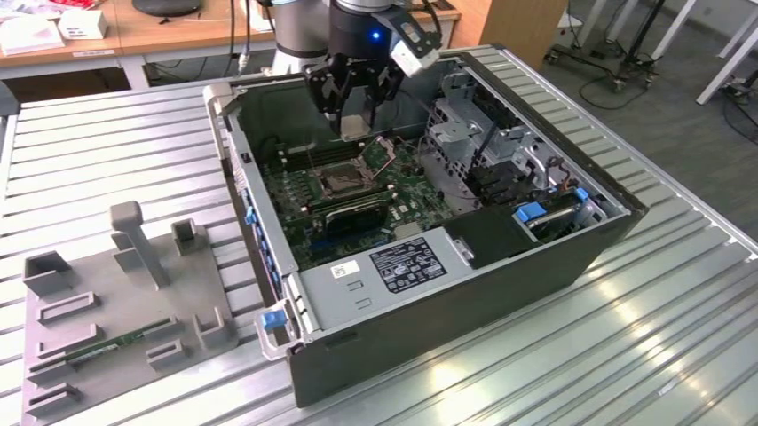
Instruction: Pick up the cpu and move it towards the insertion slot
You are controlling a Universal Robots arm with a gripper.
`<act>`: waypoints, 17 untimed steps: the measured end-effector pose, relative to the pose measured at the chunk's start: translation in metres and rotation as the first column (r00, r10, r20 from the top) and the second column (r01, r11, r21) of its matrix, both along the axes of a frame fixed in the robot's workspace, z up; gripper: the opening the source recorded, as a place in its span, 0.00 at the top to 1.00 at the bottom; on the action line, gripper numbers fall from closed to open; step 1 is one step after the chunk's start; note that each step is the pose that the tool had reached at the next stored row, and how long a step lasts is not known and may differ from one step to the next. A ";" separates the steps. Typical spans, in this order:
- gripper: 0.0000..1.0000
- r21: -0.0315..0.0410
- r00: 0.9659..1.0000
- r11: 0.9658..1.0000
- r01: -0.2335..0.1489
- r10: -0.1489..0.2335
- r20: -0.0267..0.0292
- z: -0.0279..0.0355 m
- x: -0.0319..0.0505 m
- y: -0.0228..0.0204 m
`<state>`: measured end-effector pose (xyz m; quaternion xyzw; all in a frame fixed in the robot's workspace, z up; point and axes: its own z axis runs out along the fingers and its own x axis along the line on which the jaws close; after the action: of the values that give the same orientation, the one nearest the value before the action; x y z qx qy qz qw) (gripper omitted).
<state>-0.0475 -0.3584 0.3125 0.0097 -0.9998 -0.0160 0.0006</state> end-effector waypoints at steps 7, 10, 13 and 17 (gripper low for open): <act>0.46 0.000 1.000 1.000 0.000 0.000 0.000 -0.0112 0.0005 0.0146; 0.46 0.000 1.000 1.000 0.000 0.000 0.000 -0.0165 0.0008 0.0187; 0.46 0.000 1.000 1.000 0.000 0.000 0.000 -0.0221 0.0012 0.0212; 0.46 0.000 1.000 1.000 0.000 0.000 0.000 -0.0294 0.0013 0.0219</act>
<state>-0.0461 -0.3365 0.2831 0.0097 -0.9998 -0.0159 0.0007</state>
